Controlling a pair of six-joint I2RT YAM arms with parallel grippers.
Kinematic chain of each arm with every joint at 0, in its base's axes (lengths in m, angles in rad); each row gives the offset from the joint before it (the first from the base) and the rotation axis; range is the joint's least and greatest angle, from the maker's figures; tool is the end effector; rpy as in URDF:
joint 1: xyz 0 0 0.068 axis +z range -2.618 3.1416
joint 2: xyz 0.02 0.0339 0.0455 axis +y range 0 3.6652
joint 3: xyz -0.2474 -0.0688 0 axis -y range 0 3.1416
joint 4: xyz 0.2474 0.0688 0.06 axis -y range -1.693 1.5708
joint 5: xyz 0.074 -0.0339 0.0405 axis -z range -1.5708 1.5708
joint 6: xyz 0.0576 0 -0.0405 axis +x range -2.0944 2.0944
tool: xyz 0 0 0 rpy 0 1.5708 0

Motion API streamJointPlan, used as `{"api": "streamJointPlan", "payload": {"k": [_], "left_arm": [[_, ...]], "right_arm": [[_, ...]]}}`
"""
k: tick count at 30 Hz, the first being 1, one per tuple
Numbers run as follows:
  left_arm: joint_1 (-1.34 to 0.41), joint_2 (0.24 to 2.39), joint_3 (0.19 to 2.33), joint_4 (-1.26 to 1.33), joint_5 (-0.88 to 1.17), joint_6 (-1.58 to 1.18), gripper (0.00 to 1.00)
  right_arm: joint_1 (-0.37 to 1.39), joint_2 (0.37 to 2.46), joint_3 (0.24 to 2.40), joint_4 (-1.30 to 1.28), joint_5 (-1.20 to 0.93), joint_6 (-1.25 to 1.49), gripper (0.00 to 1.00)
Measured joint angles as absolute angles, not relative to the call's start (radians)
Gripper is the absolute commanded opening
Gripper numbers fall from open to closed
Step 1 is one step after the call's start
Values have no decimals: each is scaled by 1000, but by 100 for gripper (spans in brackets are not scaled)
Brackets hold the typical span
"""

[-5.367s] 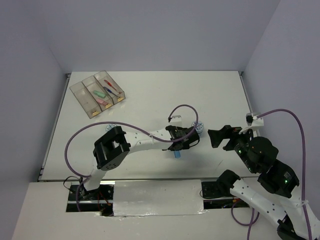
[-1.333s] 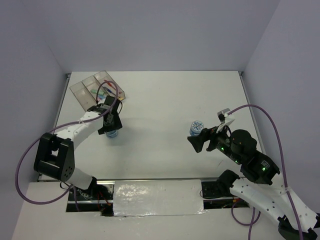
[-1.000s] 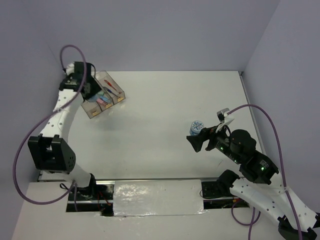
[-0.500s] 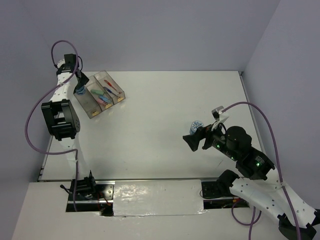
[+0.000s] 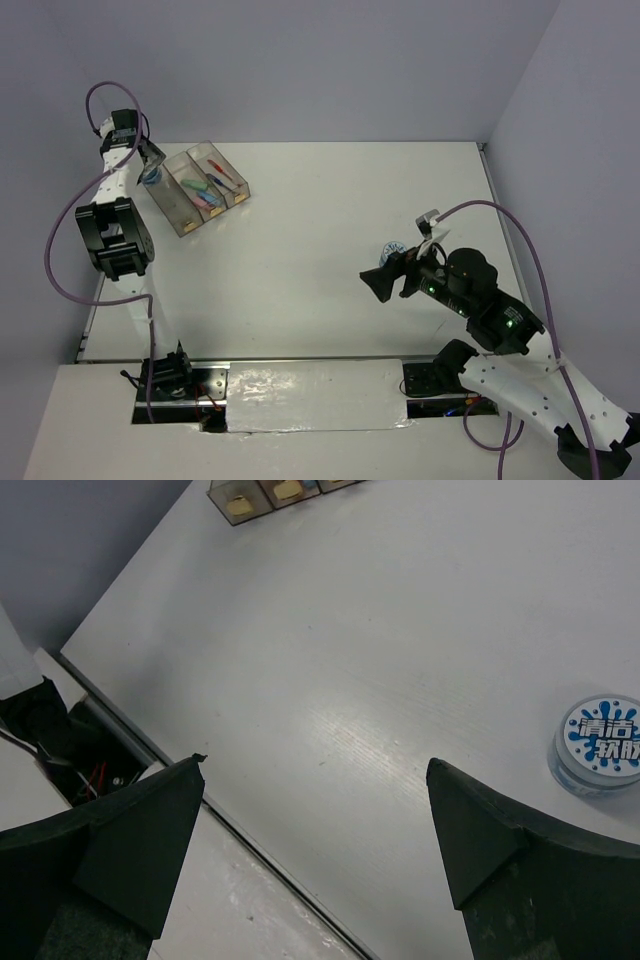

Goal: Sort the stationery into containers
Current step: Place the stationery in the storage box.

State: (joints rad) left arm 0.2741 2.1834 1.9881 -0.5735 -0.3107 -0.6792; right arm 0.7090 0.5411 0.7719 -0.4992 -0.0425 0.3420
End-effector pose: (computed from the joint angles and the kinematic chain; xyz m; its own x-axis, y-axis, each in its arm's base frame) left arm 0.4854 0.1548 0.2372 -0.2260 -0.6848 -0.6928 -0.7856 0.5487 -0.2861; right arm 0.1213 0.1073 0.3210 -0.4182 0.0827 -0.9046 -0.5746 0.7472 0.3340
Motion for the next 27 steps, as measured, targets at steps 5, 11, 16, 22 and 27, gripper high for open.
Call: {"api": "streamJointPlan", "payload": {"k": [5, 11, 16, 22, 27], "left_arm": [[273, 2210, 1988, -551, -287, -678, 63], [274, 2224, 1982, -552, -258, -669, 80], [274, 2224, 1986, -549, -252, -660, 99], [273, 2223, 2040, -590, -263, -664, 99], [251, 2165, 2036, -616, -276, -683, 99]], "right_arm": [[709, 563, 772, -494, -46, 338, 100], [709, 578, 772, -493, -47, 334, 100], [709, 590, 772, -489, -51, 331, 100], [709, 597, 772, -486, -62, 331, 100], [709, 574, 772, -487, -36, 339, 100]]}}
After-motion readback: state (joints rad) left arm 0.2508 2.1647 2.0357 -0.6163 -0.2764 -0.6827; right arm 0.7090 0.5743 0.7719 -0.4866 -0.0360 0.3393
